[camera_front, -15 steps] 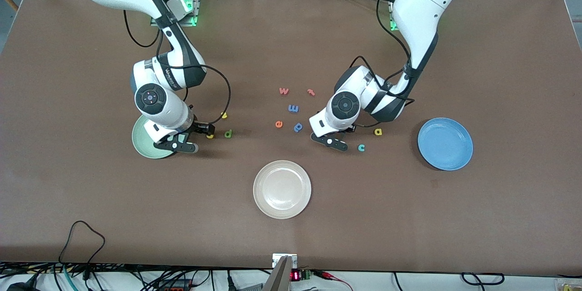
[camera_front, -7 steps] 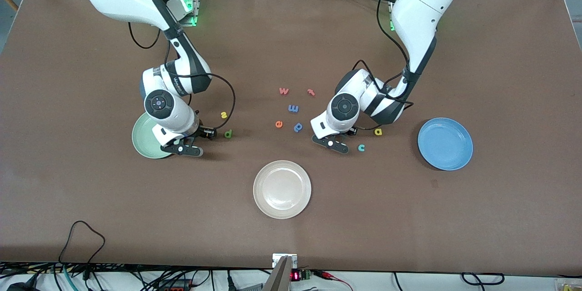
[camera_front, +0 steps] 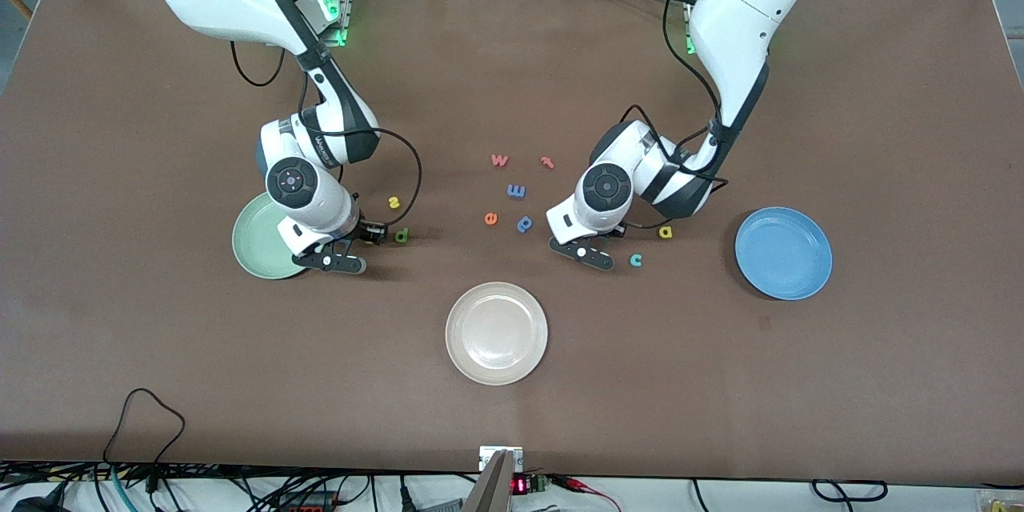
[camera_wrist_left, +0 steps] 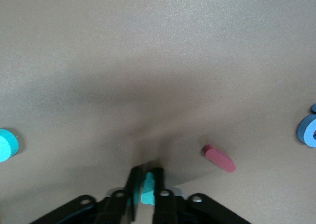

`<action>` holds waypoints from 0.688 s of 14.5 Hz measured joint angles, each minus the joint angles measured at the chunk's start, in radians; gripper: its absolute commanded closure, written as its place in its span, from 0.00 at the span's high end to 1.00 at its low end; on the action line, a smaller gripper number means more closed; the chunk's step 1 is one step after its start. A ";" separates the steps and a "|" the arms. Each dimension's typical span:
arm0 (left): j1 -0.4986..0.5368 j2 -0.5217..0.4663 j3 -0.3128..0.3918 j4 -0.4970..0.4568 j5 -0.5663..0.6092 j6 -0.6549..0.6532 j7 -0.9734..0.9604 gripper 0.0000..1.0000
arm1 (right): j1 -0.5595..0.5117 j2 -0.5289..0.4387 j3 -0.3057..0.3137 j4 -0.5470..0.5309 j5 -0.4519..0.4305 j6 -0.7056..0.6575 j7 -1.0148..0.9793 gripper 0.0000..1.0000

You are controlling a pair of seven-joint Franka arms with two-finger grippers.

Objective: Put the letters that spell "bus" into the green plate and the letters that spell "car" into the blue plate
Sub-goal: 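Grasp the yellow u with the right gripper while the left gripper grasps cyan r, then drop the u on the green plate while the left gripper drops r on blue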

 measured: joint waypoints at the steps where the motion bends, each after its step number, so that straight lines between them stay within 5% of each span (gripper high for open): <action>1: 0.000 0.000 0.000 0.000 0.000 0.000 0.000 0.03 | 0.000 0.006 0.000 0.000 0.000 0.004 0.000 0.62; 5: 0.051 -0.031 0.010 0.008 0.001 -0.043 0.000 0.01 | 0.001 0.023 0.000 0.000 0.000 0.015 0.000 0.62; 10: 0.244 -0.181 0.014 0.021 0.006 -0.251 0.047 0.01 | 0.003 0.030 0.000 0.000 0.000 0.020 0.015 0.59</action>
